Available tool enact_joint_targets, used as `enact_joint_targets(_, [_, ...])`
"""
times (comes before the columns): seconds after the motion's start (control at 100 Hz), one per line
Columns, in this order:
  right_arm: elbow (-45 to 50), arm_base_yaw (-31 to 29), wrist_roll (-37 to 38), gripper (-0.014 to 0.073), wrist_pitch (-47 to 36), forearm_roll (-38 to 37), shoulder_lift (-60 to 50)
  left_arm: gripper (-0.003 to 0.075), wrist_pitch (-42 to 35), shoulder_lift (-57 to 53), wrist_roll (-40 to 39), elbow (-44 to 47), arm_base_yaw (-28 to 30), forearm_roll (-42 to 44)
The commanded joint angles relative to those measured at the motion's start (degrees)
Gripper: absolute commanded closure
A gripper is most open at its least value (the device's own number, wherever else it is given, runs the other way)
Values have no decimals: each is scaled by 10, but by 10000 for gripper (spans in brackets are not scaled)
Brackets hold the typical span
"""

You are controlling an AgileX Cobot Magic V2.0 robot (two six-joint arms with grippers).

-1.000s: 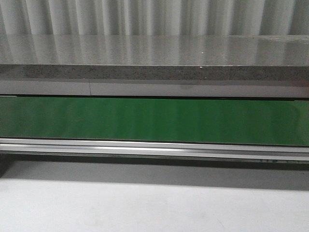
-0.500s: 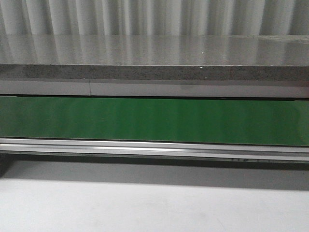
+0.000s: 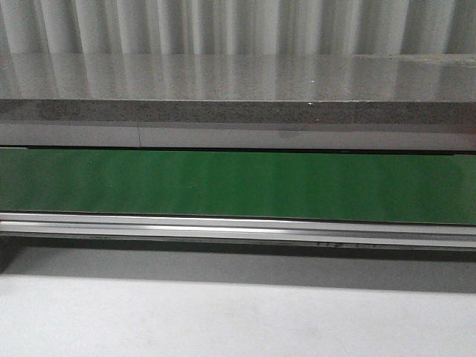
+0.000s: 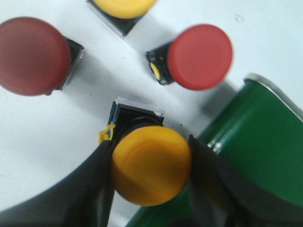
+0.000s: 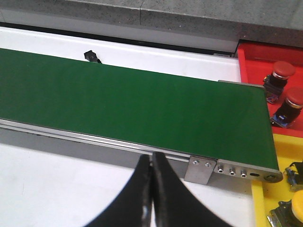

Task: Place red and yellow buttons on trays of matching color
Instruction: 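Grasp a yellow push button with the left gripper and lift it, then set the yellow button on the green belt and open the left gripper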

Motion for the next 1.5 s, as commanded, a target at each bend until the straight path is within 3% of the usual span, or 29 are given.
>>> enact_joint_targets(0.0, [-14, 1, -5, 659, -39, -4, 5, 588, 10, -62, 42, -16, -10, 19])
enact_joint_targets(0.34, [-14, 1, -5, 659, -39, -4, 4, 588, 12, -172, 72, 39, -59, 42])
enact_joint_targets(0.54, [-14, 1, -5, 659, -39, -4, 4, 588, -16, -178, 72, 87, -104, 33])
enact_joint_targets(0.72, [-14, 1, -5, 659, -39, -4, 4, 578, -29, -174, 72, 97, -109, 23])
enact_joint_targets(0.82, [-14, 1, -5, 659, -39, -4, 4, 510, -28, -168, 73, 97, -109, 16])
enact_joint_targets(0.89, [-14, 1, -5, 659, -39, -4, 4, 393, -30, -163, 73, 97, -109, 5])
enact_joint_targets(0.97, [-14, 1, -5, 659, -39, -4, 4, 206, -43, -160, 73, 97, -109, -16])
enact_joint_targets(1.04, [-14, 1, -5, 659, -39, -4, 4, 125, -56, -160, 73, 95, -109, -28])
enact_joint_targets(1.31, [-14, 1, -5, 659, -39, -4, 4, 125, -56, -162, 73, 48, -101, -41])
enact_joint_targets(1.49, [-14, 1, -5, 659, -39, -4, 4, 152, -19, -162, 73, 14, -55, -2])
